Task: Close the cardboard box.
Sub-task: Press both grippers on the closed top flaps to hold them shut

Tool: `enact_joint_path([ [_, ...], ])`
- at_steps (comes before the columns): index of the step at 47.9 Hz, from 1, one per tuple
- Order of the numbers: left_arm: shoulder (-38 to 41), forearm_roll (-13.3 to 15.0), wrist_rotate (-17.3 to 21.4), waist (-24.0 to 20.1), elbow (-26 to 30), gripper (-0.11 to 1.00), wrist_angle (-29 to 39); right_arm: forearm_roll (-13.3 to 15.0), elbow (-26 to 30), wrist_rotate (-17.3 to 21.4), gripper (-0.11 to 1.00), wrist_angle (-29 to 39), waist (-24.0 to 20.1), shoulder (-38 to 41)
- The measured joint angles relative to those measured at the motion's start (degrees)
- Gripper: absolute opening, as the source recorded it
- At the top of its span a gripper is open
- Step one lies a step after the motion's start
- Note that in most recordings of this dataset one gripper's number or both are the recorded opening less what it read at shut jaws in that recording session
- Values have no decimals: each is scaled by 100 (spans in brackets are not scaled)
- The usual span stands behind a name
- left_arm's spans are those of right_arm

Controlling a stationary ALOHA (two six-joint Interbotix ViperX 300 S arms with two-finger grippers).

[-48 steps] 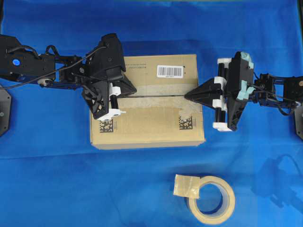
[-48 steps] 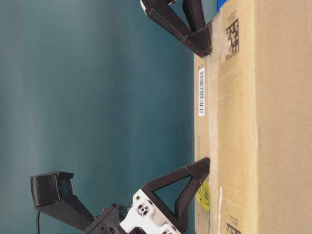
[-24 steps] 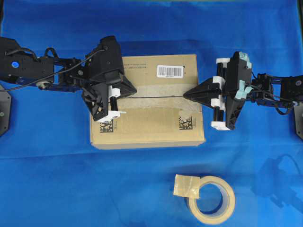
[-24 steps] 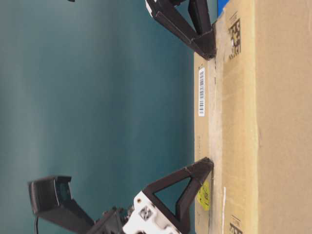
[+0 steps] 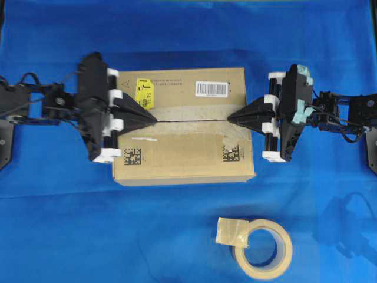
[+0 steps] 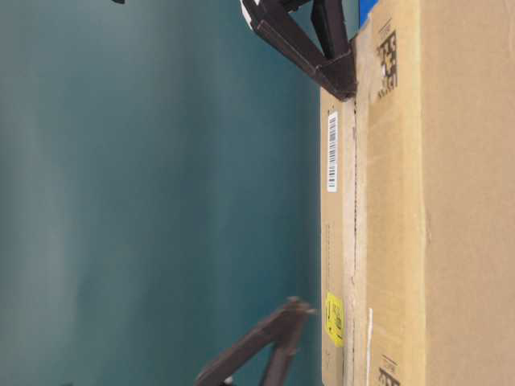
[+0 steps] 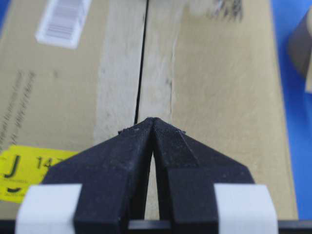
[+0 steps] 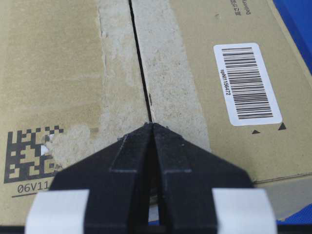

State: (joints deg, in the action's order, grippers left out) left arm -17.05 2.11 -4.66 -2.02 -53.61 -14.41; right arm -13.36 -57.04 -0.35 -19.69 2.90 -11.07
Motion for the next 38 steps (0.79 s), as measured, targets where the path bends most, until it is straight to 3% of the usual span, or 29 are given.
enact_joint_path([
  [7,-343,-9,105,0,-466,0,-712,9,0,0,0,0,0,0],
  [22,-527,-9,308,0,-1336,0,-1573,0,0,0,0,-9,0,0],
  [38,-281,9,308,-62,-1608,0,-1793,9,0,0,0,-18,0,0],
])
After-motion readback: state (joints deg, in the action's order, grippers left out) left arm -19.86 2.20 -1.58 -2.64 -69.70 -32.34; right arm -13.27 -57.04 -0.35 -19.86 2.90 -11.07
